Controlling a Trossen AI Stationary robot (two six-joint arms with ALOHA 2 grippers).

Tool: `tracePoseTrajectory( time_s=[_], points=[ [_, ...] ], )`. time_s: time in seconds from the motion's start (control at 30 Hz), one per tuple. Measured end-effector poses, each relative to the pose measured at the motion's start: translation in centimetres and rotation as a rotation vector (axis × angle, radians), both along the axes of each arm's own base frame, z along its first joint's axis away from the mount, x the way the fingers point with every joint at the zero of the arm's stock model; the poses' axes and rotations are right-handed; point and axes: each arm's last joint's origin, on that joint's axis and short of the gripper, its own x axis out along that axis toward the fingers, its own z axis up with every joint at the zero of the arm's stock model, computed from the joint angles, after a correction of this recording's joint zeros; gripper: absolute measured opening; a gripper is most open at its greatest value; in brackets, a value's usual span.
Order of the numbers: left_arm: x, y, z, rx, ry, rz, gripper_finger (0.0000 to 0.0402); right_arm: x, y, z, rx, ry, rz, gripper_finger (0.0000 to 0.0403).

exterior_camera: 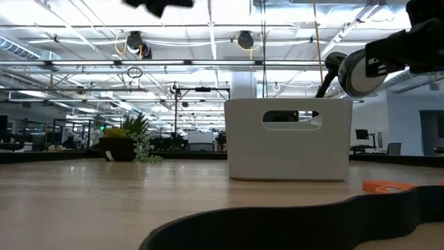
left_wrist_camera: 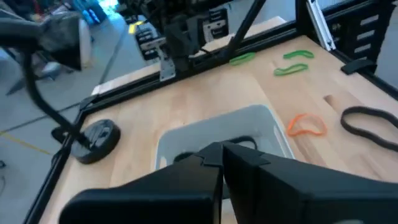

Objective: Pick and place rubber bands into bin
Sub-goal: Put the black rubber band into the white bin

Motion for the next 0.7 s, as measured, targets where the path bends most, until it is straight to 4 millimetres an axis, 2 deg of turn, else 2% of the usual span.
tracePoseTrajectory(
  time_s=[0.23,0.33,0.43,0.57,0.7],
  points=[
    [-4.8,1.0,-6.5,-0.072,-0.276,0.034,0.0004,0.2,-0.1,-0.3,-0.005,0.024,-0.079,0.0],
    [-6.6,1.6,-8.1,-0.114,-0.39,0.062,0.0003,0.3,-0.2,-0.3,-0.006,0.031,-0.101,0.0],
    [-7.7,2.0,-9.3,-0.122,-0.421,0.079,0.0003,0.3,-0.2,-0.3,-0.019,0.049,-0.1,0.0],
    [-7.9,2.1,-9.5,-0.117,-0.424,0.124,0.0002,0.5,0.5,3.4,-0.048,0.145,-0.057,0.0],
    [-7.8,2.1,-9.4,-0.118,-0.425,0.13,0.0011,1.5,2.4,7.2,-0.104,0.357,0.021,0.0005]
  ],
)
